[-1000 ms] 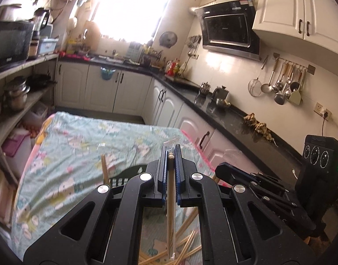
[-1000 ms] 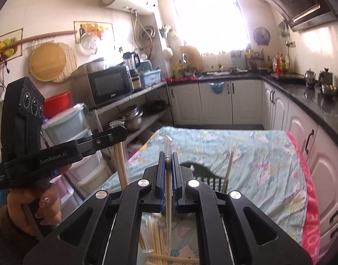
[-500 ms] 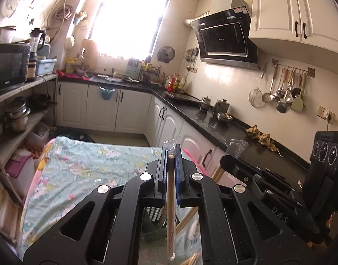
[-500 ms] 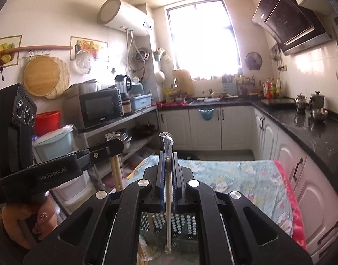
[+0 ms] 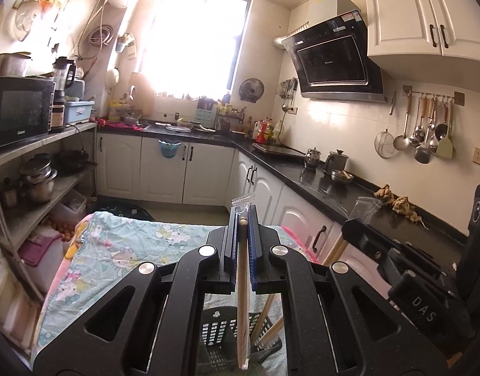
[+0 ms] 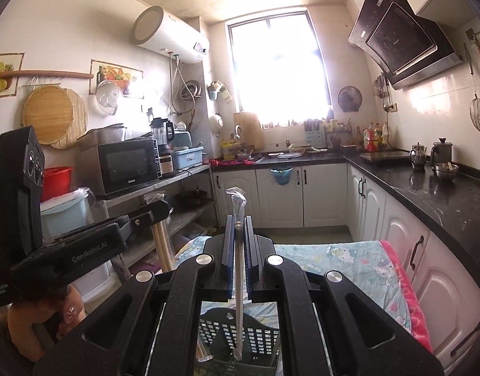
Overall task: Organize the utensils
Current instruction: 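Lift the chopsticks with the left tool and lower them into the caddy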
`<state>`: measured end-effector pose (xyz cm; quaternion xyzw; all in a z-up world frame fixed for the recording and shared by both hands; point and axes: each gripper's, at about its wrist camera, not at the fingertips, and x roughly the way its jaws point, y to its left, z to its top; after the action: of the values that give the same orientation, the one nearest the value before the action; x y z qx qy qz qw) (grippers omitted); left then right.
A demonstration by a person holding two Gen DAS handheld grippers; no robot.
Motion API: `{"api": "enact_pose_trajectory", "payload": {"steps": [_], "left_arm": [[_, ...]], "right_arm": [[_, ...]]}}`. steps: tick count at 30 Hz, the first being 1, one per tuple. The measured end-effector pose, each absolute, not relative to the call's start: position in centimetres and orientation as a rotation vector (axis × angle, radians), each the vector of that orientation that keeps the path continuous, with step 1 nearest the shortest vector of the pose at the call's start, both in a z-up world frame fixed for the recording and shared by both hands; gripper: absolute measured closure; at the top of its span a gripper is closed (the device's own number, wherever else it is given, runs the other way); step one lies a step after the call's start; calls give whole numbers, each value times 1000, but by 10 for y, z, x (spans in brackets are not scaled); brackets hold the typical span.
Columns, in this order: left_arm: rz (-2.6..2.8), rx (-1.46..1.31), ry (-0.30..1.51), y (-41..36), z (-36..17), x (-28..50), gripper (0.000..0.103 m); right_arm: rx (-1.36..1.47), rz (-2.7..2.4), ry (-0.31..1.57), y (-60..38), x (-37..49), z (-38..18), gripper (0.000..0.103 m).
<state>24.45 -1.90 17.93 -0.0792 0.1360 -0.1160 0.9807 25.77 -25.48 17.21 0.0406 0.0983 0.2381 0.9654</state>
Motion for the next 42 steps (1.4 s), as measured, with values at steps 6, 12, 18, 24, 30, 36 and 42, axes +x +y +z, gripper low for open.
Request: {"api": "enact_pose_trajectory", "payload": {"steps": [6,12,18,24,30,36,42], "left_arm": [[-225,-165,285,-17,163,254,100],[-221,-178,298,-12,148,263,100],[-222,-179,304,-11,134,266,100],[-224,-179,314,-11,119,268,100],[-232,-182,341,-11,107,270,100],[-241,-184,355,-11,96,270,100],[-227,-207,340,-6,94,271,100]], "right_arm": [[89,468,192,-256,266,159,97],[86,452,204,-255,276,146,97],[72,433,228,-251,284,128,97],[59,423,261,-244,290,110,97],[51,419,289,-239,292,97,97],[47,413,315,-236,294,88,97],[45,410,332,-233,297,82,97]]}}
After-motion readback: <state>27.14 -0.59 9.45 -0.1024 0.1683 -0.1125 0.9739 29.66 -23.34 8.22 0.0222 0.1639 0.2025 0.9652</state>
